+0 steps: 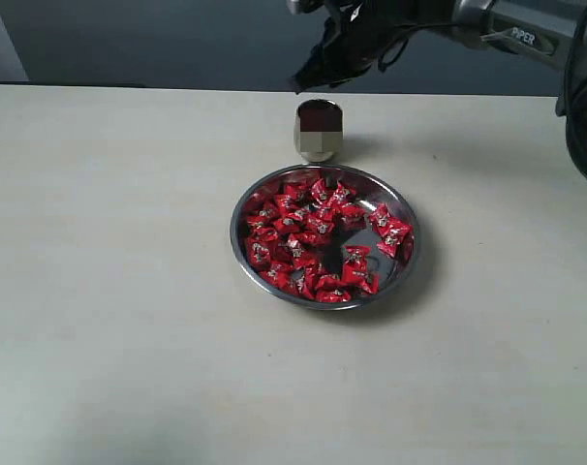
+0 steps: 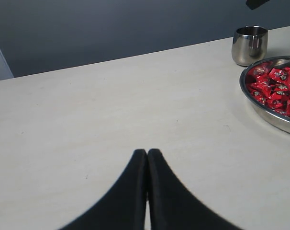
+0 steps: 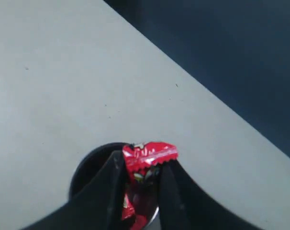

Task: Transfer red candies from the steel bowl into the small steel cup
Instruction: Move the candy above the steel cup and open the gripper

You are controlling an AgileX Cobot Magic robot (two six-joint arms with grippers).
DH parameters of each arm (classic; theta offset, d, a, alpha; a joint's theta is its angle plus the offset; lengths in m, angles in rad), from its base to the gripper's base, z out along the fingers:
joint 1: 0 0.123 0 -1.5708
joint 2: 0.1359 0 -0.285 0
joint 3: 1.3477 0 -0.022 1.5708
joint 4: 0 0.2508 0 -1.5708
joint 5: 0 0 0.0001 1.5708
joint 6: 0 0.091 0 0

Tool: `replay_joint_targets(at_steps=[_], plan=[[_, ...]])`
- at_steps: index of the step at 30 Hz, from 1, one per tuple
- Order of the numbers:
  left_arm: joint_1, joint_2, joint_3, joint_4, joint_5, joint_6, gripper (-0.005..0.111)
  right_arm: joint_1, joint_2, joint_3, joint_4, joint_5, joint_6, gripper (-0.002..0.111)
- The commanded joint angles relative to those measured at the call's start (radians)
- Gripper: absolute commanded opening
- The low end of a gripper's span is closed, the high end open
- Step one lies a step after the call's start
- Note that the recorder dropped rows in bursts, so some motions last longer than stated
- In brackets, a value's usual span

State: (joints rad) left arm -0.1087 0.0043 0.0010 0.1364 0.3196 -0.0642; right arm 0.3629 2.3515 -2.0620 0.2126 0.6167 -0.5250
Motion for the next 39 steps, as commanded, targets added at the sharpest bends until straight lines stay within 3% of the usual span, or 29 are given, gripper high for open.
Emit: replay_joint_targets(at_steps=[1,9,15,20,26,32,39], plan=[[-0.003,-0.004,-0.001,-0.001,-0.009,-0.004,0.000,-0.017,0.019,-0.018,0.002,0.022,0.003,-0.001],[-0.003,-0.004,-0.001,-0.001,-0.009,-0.004,0.000,-0.017,0.046,-0.018,0.004,0.041,-0.027,0.001],[-0.003,-0.004,-0.001,-0.001,-0.009,-0.004,0.000,-0.017,0.048,-0.018,0.004,0.048,-0.032,0.023],[-0.003,-0.004,-0.001,-0.001,-0.009,-0.004,0.000,-0.017,0.048,-0.018,0.040,0.066,-0.040,0.029],[-0.003,-0.004,-0.001,-0.001,-0.009,-0.004,0.000,-0.017,0.048,-0.018,0.114,0.083,-0.110,0.050],[-0.003,-0.004,-0.001,-0.001,-0.009,-0.004,0.000,-0.017,0.042,-0.018,0.108,0.112,-0.094,0.045],[-0.003,-0.004,-0.001,-0.001,-0.009,-0.004,0.000,-0.017,-0.023,-0.018,0.108,0.451,-0.082,0.045]])
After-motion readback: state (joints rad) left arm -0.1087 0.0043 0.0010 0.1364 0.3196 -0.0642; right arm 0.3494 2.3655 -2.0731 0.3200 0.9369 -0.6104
